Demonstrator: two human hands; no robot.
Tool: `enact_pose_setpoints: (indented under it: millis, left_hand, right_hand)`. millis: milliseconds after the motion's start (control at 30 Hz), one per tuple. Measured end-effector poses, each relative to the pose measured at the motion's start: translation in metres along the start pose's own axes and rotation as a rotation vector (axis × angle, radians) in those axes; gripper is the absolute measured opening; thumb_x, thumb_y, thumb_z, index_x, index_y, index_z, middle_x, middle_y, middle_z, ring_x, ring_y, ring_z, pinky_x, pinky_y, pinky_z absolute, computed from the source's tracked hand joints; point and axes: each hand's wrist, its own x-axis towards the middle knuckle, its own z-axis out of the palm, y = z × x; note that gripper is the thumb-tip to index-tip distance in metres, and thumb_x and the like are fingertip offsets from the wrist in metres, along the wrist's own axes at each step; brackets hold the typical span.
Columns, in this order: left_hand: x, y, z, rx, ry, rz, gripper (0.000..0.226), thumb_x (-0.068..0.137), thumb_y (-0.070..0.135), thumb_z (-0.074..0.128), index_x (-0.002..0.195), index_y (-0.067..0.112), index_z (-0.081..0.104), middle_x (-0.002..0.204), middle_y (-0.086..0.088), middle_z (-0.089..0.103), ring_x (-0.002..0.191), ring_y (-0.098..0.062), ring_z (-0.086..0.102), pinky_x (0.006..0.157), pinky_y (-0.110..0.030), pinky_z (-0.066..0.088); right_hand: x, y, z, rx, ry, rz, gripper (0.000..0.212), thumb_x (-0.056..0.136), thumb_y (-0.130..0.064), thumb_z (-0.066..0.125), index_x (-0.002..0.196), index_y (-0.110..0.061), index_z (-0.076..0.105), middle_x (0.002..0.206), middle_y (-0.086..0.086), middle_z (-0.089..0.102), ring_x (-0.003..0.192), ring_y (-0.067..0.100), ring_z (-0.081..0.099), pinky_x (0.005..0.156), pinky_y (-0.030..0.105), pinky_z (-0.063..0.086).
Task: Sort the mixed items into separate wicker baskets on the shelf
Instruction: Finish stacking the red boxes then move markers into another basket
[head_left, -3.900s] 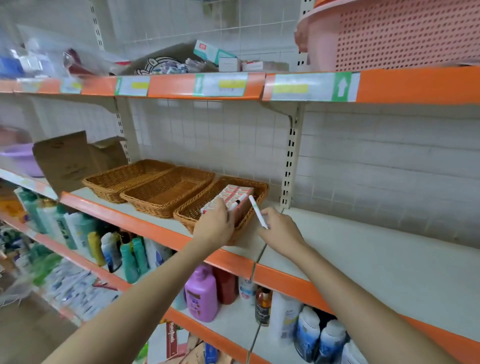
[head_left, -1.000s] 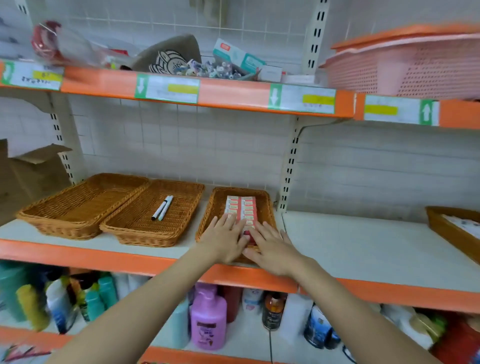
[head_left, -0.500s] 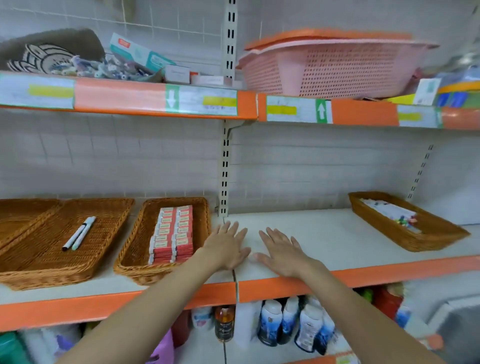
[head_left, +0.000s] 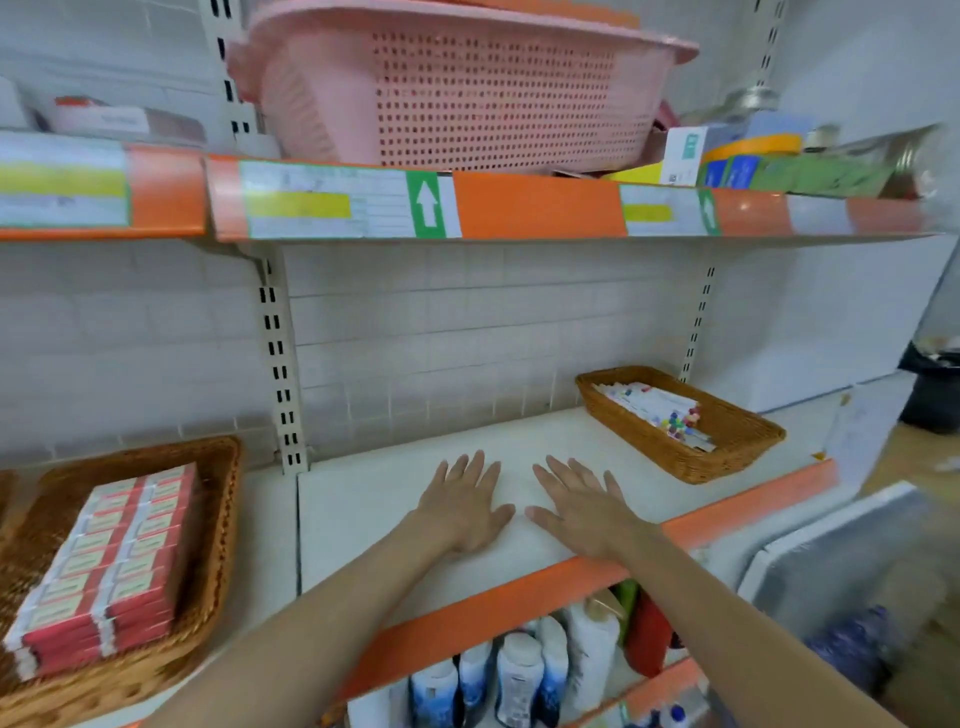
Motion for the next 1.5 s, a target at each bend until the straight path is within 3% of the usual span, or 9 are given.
enact_pose_setpoints:
  millis: [433,633,800,900,967,1233,1500]
  left_hand:
    - [0.116,0.155,-0.032,-0.103,0.059,-0.027,0.063,0.103,0.044,0.019,0.154,0.015,-0.005,0.16,-0.008,-0.013,0.148,-0.022,-0.009,0.12,-0.038,-0.005]
    - [0.161,0.208,-0.04,-0.15,0.1,-0.013,0.063,0.103,0.043,0.021,0.154,0.011,0.002,0.161,-0.011,-0.005,0.149,-0.023,-0.003,0.12,-0.04,0.003]
    - [0.198,0.222,-0.044,-0.141,0.068,-0.05,0.062,0.103,0.044,0.017,0.154,0.009,0.006,0.16,-0.014,-0.005,0.148,-0.027,-0.001,0.12,-0.037,0.005]
    - [0.228,0.219,-0.044,-0.145,0.096,-0.093,0.063,0.101,0.047,0.019,0.151,0.009,0.023,0.16,-0.015,0.009,0.146,-0.031,0.01,0.118,-0.042,0.016]
    - [0.244,0.217,-0.049,-0.179,0.116,-0.144,0.061,0.101,0.043,0.026,0.148,0.004,0.023,0.154,-0.017,0.02,0.142,-0.033,0.019,0.115,-0.043,0.023]
    - [0.298,0.204,-0.06,-0.056,0.083,-0.288,0.063,0.096,0.041,0.045,0.143,0.002,0.03,0.145,-0.017,0.028,0.135,-0.034,0.027,0.111,-0.041,0.026]
    - [0.32,0.204,-0.057,-0.081,0.104,-0.447,0.072,0.094,0.053,0.045,0.14,0.0,0.033,0.135,-0.017,0.037,0.123,-0.029,0.045,0.1,-0.036,0.041]
  right_hand:
    - [0.012,0.187,-0.031,-0.027,0.079,-0.023,0.07,0.1,-0.057,0.017,0.154,-0.023,-0.011,0.16,0.0,-0.02,0.147,0.018,-0.018,0.117,0.046,-0.008]
    - [0.025,0.248,-0.034,0.044,0.092,-0.018,0.066,0.101,-0.054,0.018,0.155,-0.024,-0.005,0.162,0.0,-0.011,0.148,0.019,-0.011,0.119,0.045,-0.005]
    - [0.052,0.275,-0.034,0.079,0.114,-0.023,0.063,0.102,-0.052,0.017,0.155,-0.022,0.0,0.162,0.001,-0.007,0.149,0.019,-0.008,0.119,0.043,-0.004]
    - [0.074,0.287,-0.037,0.063,0.132,-0.031,0.063,0.102,-0.052,0.017,0.155,-0.022,0.002,0.162,0.002,-0.003,0.149,0.019,-0.004,0.119,0.042,-0.001]
    - [0.093,0.293,-0.042,0.065,0.141,-0.042,0.063,0.102,-0.052,0.018,0.155,-0.021,0.003,0.162,0.002,0.001,0.149,0.019,0.001,0.12,0.041,0.002]
    - [0.155,0.296,-0.061,0.135,0.095,-0.084,0.057,0.103,-0.04,0.033,0.151,-0.011,0.02,0.15,0.013,0.031,0.136,0.028,0.031,0.109,0.034,0.031]
    - [0.185,0.298,-0.066,0.085,-0.007,-0.059,0.059,0.1,-0.044,0.039,0.143,-0.004,0.035,0.141,0.021,0.035,0.13,0.033,0.035,0.101,0.033,0.032]
